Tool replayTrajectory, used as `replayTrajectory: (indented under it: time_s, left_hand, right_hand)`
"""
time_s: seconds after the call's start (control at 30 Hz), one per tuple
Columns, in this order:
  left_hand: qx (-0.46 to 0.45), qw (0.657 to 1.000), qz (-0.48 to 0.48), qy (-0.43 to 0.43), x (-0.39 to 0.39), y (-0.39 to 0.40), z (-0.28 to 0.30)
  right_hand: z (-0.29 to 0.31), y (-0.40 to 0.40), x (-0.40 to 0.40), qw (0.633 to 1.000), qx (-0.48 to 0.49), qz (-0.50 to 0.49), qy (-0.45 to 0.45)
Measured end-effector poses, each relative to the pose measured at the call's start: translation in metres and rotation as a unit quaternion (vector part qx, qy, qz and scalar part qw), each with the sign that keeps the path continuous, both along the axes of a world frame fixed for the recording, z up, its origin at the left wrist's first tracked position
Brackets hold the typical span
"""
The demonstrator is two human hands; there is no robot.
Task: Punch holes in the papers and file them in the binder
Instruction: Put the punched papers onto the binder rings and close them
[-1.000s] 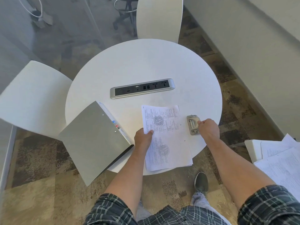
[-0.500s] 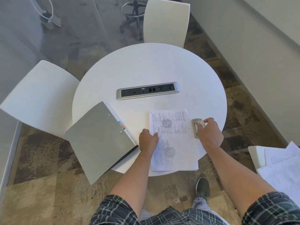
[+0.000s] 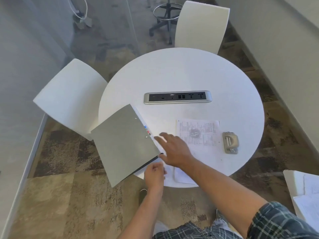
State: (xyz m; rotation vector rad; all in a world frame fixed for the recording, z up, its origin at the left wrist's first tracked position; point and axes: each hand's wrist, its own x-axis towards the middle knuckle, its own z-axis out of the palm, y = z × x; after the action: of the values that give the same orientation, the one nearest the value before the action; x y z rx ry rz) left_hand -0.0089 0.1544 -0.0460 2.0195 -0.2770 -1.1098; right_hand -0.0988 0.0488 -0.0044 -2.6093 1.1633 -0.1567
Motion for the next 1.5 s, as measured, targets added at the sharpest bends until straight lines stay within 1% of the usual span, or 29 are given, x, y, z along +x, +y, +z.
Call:
replayTrajectory:
  time_s: [0.1,0.23,0.4,0.47,0.57,0.7,0.77,0.8,0.87,0.9,1.0,1.1,1.2,1.3,1.4,1.43,1.5]
  left_hand:
    - [0.013,0.993,0.105,0.051,0.018,0.021,-0.007]
    - [0.027,0.987,0.146,0.062,0.040,0.026,-0.011]
    - [0.015,0.972,0.207,0.109,0.054,0.022,-0.010]
    - [0.010,0.965,0.231,0.126,0.057,0.022,-0.010]
    - [-0.006,0.951,0.271,0.146,0.059,0.019,-0.007]
    - [-0.032,0.940,0.305,0.152,0.067,0.013,-0.004]
    - [-0.030,0.948,0.290,0.128,0.071,0.009,-0.003]
    - [-0.025,0.954,0.281,0.103,0.073,0.007,-0.001]
    - [0.001,0.960,0.278,0.043,0.074,0.005,0.003]
    - [0.022,0.960,0.278,0.020,0.076,0.005,0.006]
    - [0.068,0.958,0.277,0.005,0.078,0.007,0.015]
    - [0.080,0.952,0.295,0.007,0.085,0.004,0.014]
    - [0.083,0.953,0.293,-0.009,0.090,0.002,0.015]
    - [0.078,0.954,0.286,-0.047,0.095,0.004,0.016]
    - [0.076,0.956,0.256,-0.120,0.096,0.004,0.023]
    - [0.075,0.956,0.231,-0.162,0.093,0.003,0.027]
    - [0.067,0.949,0.150,-0.269,0.086,-0.002,0.035]
  right_hand:
    - [-0.006,0.010,0.032,0.990,-0.050,0.108,0.072]
    - [-0.013,0.015,0.051,0.968,-0.121,0.163,0.147]
    - [-0.024,0.014,0.054,0.935,-0.205,0.223,0.181]
    - [-0.026,0.014,0.053,0.934,-0.218,0.223,0.175]
    - [-0.025,0.018,0.052,0.955,-0.165,0.192,0.155]
    - [-0.020,0.023,0.046,0.991,-0.059,0.097,0.074]
    - [-0.014,0.024,0.040,0.999,0.010,0.035,0.030]
    - [-0.012,0.024,0.036,0.998,0.055,-0.003,0.007]
    - [-0.009,0.023,0.028,0.986,0.140,-0.081,-0.051]
    - [-0.008,0.024,0.024,0.973,0.175,-0.117,-0.089]
    - [-0.011,0.022,0.014,0.923,0.272,-0.193,-0.192]
    - [-0.012,0.018,0.008,0.858,0.377,-0.267,-0.225]
    - [-0.014,0.016,0.006,0.805,0.432,-0.308,-0.266]
    - [-0.017,0.016,0.005,0.722,0.498,-0.356,-0.322]
    - [-0.032,0.022,0.006,0.658,0.545,-0.381,-0.352]
    - [-0.038,0.024,0.007,0.633,0.560,-0.392,-0.363]
    - [-0.046,0.026,0.008,0.580,0.584,-0.413,-0.390]
